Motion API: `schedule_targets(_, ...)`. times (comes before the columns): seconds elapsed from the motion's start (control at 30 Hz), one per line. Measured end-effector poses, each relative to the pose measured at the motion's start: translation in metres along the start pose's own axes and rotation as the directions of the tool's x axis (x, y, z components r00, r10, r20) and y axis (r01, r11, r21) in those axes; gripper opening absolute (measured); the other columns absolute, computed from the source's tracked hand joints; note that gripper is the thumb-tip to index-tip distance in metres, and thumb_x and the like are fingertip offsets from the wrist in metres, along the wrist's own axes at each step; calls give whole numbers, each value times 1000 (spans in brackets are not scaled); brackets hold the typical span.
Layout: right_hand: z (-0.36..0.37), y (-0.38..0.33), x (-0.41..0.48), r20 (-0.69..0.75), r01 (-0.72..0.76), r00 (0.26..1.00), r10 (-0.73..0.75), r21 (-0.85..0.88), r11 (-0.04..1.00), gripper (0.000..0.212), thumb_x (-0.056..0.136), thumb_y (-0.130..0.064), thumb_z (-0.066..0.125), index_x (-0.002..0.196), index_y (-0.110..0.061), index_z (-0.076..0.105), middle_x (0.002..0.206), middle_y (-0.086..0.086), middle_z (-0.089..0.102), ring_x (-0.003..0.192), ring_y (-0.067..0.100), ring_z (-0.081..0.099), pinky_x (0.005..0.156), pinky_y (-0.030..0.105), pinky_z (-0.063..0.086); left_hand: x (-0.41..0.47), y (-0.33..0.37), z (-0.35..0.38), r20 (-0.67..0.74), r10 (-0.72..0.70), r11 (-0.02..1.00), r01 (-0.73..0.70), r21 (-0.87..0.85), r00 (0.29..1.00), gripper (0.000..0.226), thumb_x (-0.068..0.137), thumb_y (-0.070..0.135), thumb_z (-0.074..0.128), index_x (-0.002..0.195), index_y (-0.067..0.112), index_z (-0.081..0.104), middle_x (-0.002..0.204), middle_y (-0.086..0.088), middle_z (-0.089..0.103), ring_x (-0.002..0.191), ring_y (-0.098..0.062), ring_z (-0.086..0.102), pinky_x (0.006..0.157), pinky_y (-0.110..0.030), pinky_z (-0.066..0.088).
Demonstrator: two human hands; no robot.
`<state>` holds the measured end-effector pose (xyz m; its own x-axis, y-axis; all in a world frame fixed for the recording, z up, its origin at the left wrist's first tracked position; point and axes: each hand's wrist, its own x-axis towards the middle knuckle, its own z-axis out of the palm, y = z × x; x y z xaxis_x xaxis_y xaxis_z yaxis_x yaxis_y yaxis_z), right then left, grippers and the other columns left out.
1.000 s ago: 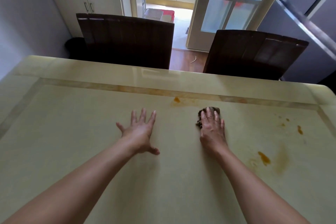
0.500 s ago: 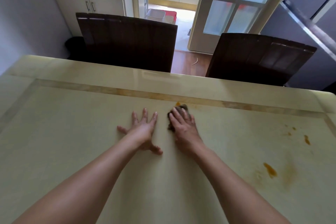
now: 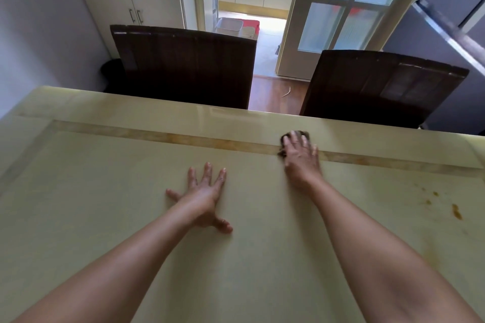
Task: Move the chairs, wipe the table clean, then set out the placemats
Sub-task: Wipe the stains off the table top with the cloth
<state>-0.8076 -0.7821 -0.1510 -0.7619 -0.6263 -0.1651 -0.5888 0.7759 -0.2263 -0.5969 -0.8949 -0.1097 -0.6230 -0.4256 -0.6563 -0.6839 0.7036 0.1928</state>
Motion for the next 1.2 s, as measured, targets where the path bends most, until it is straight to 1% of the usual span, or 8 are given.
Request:
schedule_targets(0.13,-4,19,-4,-47,-145,989,143,-26,989,64,93,-3,30,153,-16,11,161,2,-5,148,25,-6,117,45,-7,0,0,-2,2,-2,1000,2,5,1000,130,64,52,78,145,37,-22,151,3,-37,140,-32,-30,103,-75,6)
schedule_targets(0.23,2,-1,-3,-94,-161,983,156,-45,986,62,93,-5,33,151,-11,13,160,9,0,147,31,0,119,43,0,2,1,-1,7,-9,1000,9,14,1000,131,63,52,79,146,36,-22,151,3,-37,140,-33,-29,103,-76,8)
schedule_targets(0.3,9,-23,0,-102,-52,994,47,-42,998,62,92,-6,36,151,-10,16,160,11,3,147,30,1,119,41,2,3,1,-1,7,-12,1000,12,9,1000,132,62,52,79,145,36,-23,150,2,-38,140,-33,-30,102,-76,8)
schedule_targets(0.43,18,-74,15,-6,208,978,-208,-13,978,61,92,-4,36,150,-13,19,161,7,2,148,28,-4,119,40,-2,5,0,0,9,-8,1000,7,28,1000,133,61,54,79,145,38,-23,151,2,-37,140,-33,-30,101,-76,9)
schedule_targets(0.6,14,-95,45,67,283,957,-281,-26,959,60,94,-3,31,151,-17,18,161,5,-4,147,31,-8,118,42,-4,9,6,-7,52,-38,999,36,38,998,136,58,53,81,142,43,-26,149,3,-41,138,-36,-32,99,-79,12)
schedule_targets(0.77,-1,-76,74,72,182,981,-180,-35,983,59,96,-7,30,150,-28,17,160,-2,-9,147,30,-11,117,47,-6,11,5,-7,57,-42,999,41,25,997,136,59,51,81,141,43,-26,147,5,-42,137,-35,-34,100,-78,9)
schedule_targets(0.93,-18,-15,83,45,-5,999,7,-51,999,54,100,-13,25,152,-27,14,161,-2,-7,147,29,-6,118,47,-4,11,4,-6,56,-44,999,43,18,997,135,58,51,81,141,44,-26,146,6,-43,137,-34,-35,100,-78,10)
schedule_targets(1.2,-36,86,57,-34,-257,966,256,-16,966,72,89,0,36,152,-24,13,160,-1,-7,147,28,-11,118,46,-4,9,5,-6,47,-39,999,39,19,998,135,58,51,81,142,44,-25,147,6,-42,138,-34,-34,100,-78,10)
